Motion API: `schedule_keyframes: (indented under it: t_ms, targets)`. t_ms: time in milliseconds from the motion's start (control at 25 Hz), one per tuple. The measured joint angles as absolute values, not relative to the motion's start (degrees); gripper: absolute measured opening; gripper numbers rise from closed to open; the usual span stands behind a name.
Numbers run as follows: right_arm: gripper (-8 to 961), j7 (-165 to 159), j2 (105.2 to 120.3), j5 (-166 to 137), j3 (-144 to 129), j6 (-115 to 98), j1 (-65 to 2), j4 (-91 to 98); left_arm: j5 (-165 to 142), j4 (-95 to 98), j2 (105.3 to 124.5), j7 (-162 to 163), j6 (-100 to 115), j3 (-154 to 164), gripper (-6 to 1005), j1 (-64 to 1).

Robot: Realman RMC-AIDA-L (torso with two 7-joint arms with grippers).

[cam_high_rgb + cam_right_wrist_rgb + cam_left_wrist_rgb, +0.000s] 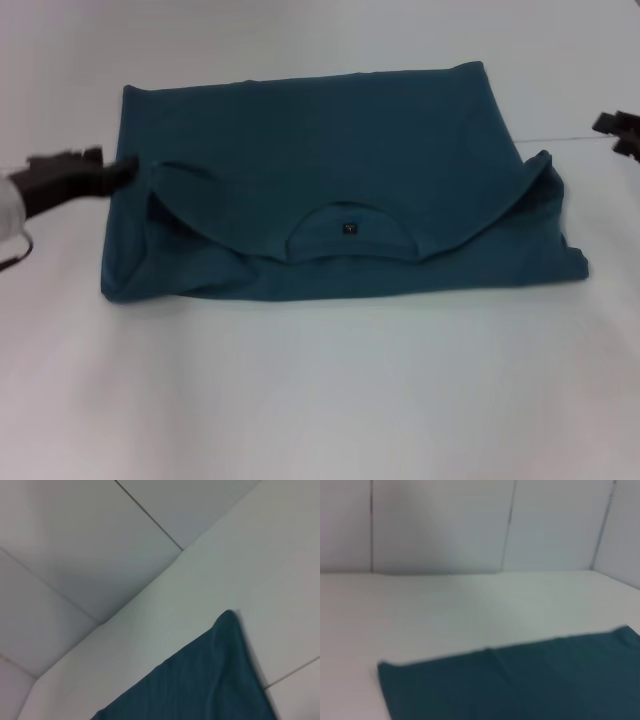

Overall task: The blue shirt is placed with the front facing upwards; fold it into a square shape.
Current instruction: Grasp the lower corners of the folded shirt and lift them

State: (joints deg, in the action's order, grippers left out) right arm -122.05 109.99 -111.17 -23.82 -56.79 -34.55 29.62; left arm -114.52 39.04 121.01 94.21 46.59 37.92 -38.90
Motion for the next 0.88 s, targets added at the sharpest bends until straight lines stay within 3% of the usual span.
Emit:
schedule_keyframes:
  t_ms: [120,200,320,800,880]
  targets:
    - [515,-120.6,110.62,-110.99,-23.39,-63.27,-31.4,33.42,-115.72,43.17,121.5,96.5,50.99,41.58,541,-34.83]
    - [602,-119.87,111.45,-110.9,-23.27,-66.03,-29.63,35.82,-116.99,47.07,122.49,97.94,52.14,46.14,551,-31.25]
    - [639,-119.45,112.38,-110.25,-23.17,-68.03,-27.64,37.79,-119.32,51.89,124.09,99.42,50.95,51.2,565,-26.99]
    - [670,-118.83,113.12,-108.72,-23.46,-70.62,-26.14,37.97,-125.43,51.23,124.02,104.58,47.97,57.84,626,-25.98]
    - [669,-118.83,113.25,-108.75,-23.52,-70.65,-26.15,37.99,-125.65,50.54,123.96,104.6,47.08,58.24,597,-26.37]
